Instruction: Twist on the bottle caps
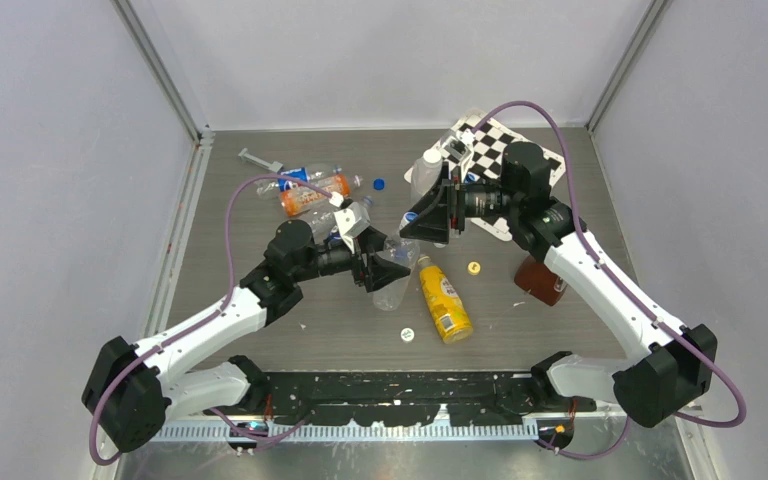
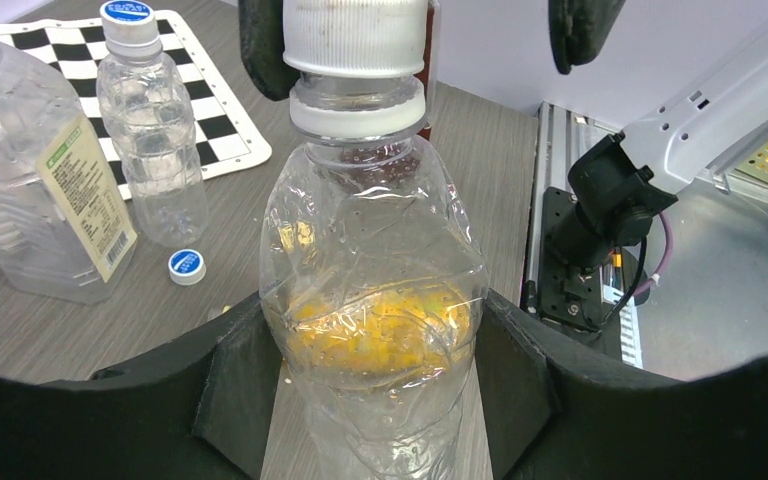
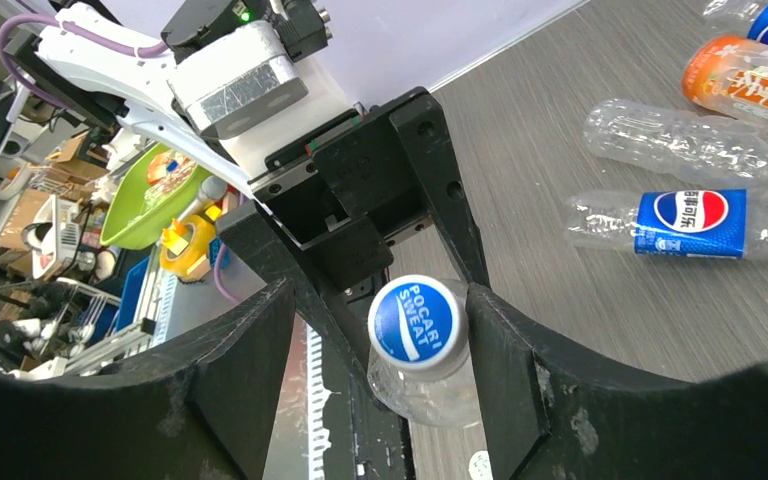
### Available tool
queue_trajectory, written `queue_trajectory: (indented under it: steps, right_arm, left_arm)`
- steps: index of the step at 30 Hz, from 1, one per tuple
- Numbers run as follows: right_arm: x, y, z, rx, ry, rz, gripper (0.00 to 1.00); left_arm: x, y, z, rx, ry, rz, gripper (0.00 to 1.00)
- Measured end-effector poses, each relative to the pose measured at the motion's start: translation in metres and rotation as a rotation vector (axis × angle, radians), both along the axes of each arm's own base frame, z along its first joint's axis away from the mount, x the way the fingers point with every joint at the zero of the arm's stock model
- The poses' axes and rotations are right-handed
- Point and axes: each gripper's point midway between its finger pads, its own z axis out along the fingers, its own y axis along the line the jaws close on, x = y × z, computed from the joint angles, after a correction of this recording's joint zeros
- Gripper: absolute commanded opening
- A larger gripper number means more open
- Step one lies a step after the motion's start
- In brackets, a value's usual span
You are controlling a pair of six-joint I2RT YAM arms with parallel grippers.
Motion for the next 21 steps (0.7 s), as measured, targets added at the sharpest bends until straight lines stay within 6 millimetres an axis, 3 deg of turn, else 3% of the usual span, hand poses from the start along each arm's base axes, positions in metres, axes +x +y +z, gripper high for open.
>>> queue_trajectory:
  steps: [11,17,21]
  right_arm:
    - [-0.001,-0.011,-0.006,-0.050,-0.030,-0.058,0.68]
    - [-0.014,-0.020,-0.017,-0.114,0.010,-0.066,0.64]
    - [-0.017,-0.027,-0.007,-0.130,-0.005,-0.117,0.60]
  left_arm:
    - [0.006,0.005,-0.002,0.010,0.010,0.046,0.00]
    - [0.017,0.011,-0.008,0.032,0.024,0.108,0.00]
    - [0.020,0.014,-0.010,0.043,0.020,0.122,0.00]
